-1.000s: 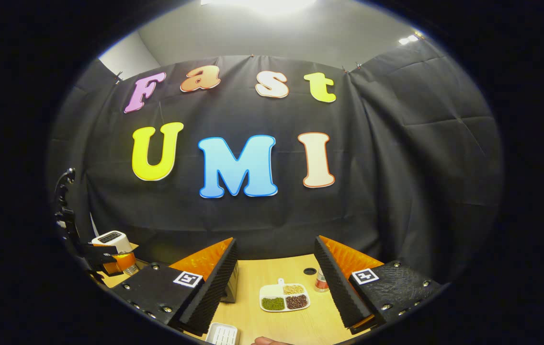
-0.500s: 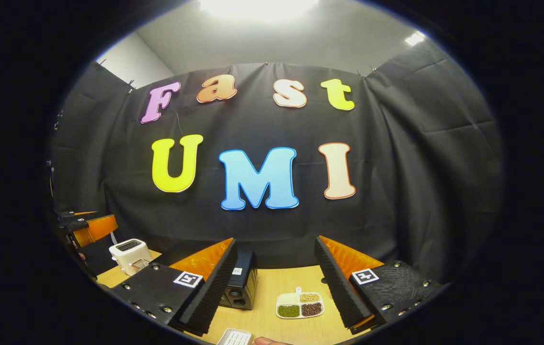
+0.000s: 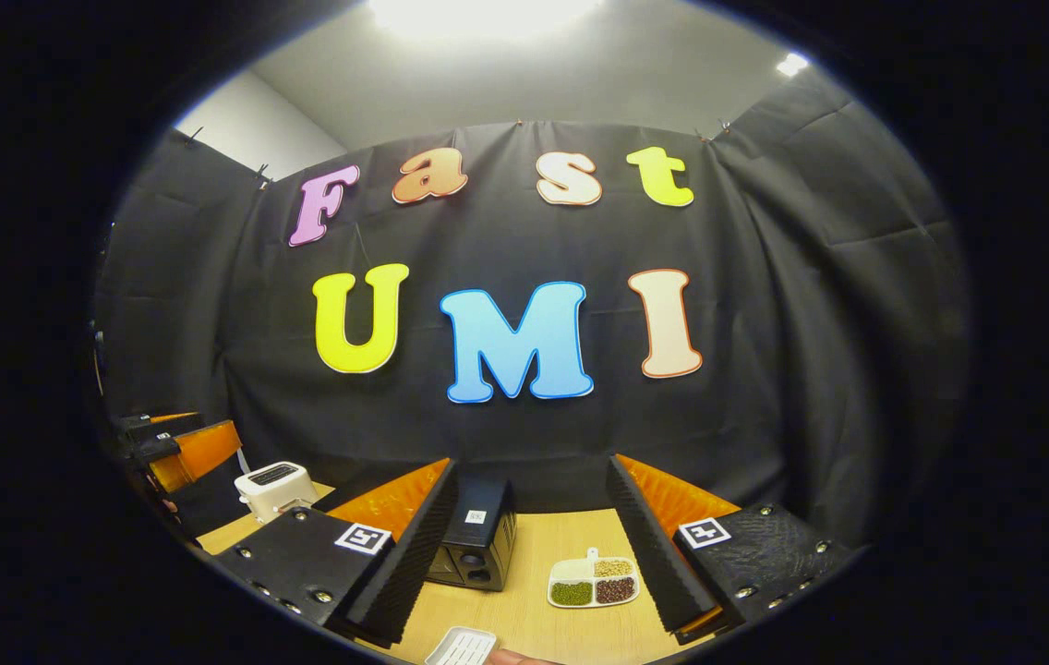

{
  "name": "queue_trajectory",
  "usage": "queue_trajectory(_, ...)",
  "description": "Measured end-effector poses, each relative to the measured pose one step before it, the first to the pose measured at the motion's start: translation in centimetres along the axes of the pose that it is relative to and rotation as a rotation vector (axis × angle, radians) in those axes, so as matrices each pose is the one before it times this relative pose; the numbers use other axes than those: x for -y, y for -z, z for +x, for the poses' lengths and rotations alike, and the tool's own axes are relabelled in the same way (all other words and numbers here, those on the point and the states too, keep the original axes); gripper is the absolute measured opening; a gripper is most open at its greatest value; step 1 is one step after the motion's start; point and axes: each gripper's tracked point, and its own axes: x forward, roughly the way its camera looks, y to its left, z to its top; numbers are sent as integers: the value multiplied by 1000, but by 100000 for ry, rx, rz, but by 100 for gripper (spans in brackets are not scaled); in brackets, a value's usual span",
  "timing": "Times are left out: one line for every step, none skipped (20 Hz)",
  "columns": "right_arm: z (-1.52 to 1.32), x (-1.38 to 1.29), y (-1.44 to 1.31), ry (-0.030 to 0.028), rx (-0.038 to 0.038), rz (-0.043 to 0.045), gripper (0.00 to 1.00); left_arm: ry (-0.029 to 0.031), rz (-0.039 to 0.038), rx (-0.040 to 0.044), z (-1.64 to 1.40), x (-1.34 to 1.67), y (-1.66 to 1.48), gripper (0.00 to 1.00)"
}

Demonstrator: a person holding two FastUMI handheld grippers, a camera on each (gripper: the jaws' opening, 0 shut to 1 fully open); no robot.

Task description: Open the electric oven with the left hand, put the food in, and close the electric oven.

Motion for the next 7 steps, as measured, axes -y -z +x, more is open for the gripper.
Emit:
queue_trajectory(-219, 61, -324, 1956, 216, -530, 98, 1362, -273, -610, -69, 151, -38, 100)
queue_trajectory(-292, -79, -91, 766, -324, -530, 97, 1327, -349, -592, -214, 77, 44, 100)
queue_trajectory(-440, -413, -361, -197, 1131, -45, 97, 810, 335, 1535, -62, -67, -446, 100)
queue_trajectory(-321, -489, -378, -280, 870, -231, 97, 402, 393, 816, 12, -126, -478, 100)
queue_trajectory(-289, -352, 4, -353, -571, -254, 97, 466, -194, 12, -256, -202, -185, 100)
queue_trajectory(-302, -245, 343, 125, -470, -44, 97, 899, -613, 201, -361, 93, 57, 100)
queue_trajectory(-330, -298, -81, -29, -206, 349, 98, 934, -365, 532, -262, -71, -260, 100)
